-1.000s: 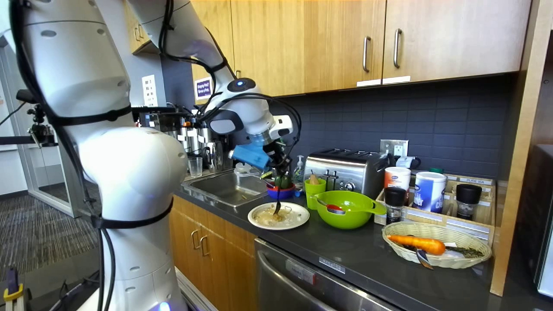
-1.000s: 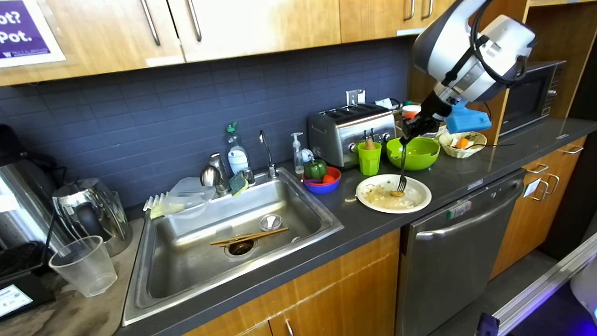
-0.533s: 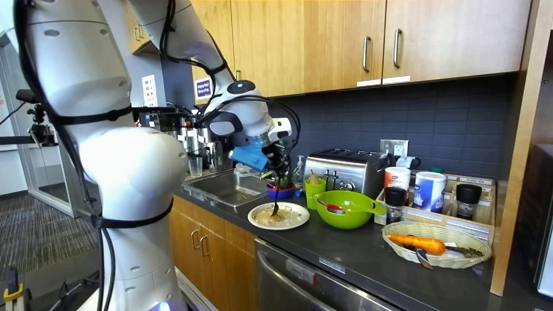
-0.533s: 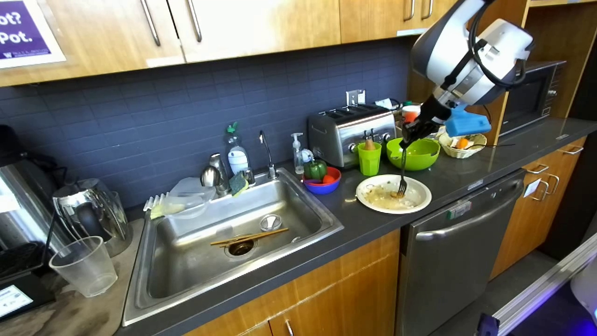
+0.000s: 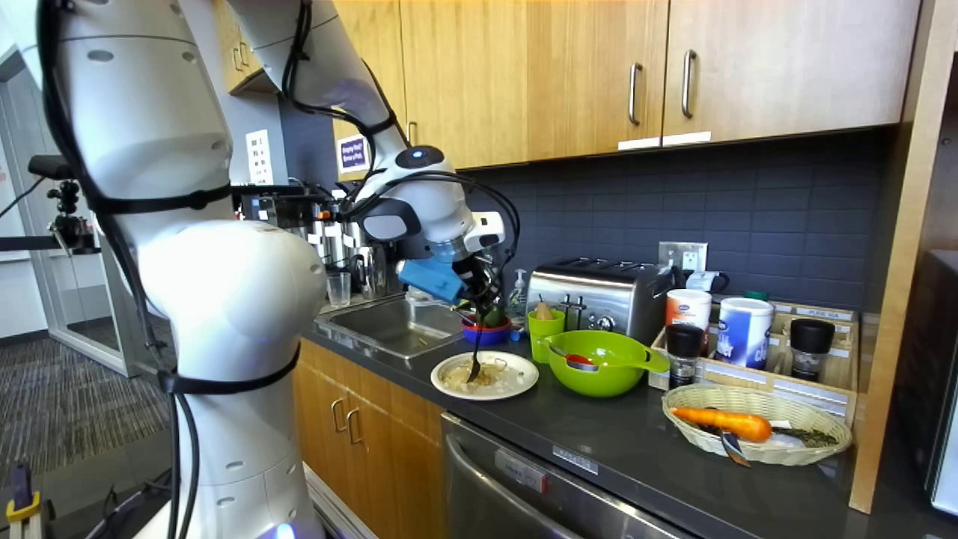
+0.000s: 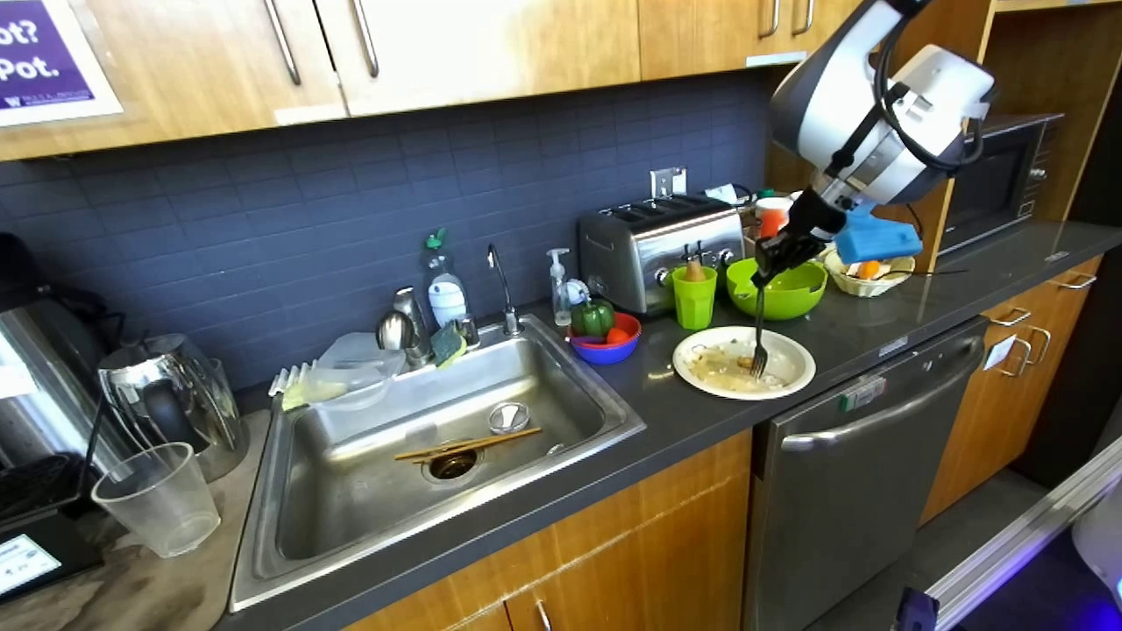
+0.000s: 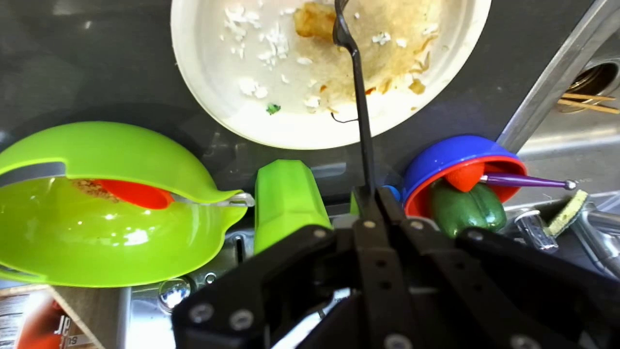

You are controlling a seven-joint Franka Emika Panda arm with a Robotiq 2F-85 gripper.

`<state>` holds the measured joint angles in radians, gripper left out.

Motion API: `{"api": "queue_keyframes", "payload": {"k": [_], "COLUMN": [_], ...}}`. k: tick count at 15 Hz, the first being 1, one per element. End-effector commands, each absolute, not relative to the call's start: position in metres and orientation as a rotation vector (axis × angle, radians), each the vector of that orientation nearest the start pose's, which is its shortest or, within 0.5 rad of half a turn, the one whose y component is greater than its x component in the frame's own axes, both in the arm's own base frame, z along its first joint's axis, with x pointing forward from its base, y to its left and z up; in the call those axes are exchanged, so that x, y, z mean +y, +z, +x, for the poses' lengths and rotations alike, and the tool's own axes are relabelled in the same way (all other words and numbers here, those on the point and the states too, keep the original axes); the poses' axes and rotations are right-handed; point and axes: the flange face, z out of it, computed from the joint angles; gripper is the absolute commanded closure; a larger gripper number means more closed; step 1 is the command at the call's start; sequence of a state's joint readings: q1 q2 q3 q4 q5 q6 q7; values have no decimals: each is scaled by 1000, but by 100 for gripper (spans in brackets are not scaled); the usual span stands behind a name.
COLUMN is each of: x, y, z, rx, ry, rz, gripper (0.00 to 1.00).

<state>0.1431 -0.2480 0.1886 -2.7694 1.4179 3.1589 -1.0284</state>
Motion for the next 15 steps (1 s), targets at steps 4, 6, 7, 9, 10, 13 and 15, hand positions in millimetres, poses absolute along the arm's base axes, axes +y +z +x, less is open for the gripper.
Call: {"api": "queue_keyframes", "payload": {"k": [4,6,7,9,10,13,15], "x": [34,34,34,33,32,31,30], "y": [325,328,328,331,333,338,342], "z": [372,372,371,371,369,368,367], "rx": [100,99,101,105,105,110,113], "ry": [-912,-923,-926,-935,-945,-970,-989], "rz": [-2848,-2845,-2845,-2841,-2838,-2838,-2833], "gripper": [99,99,99,99,99,99,99]}}
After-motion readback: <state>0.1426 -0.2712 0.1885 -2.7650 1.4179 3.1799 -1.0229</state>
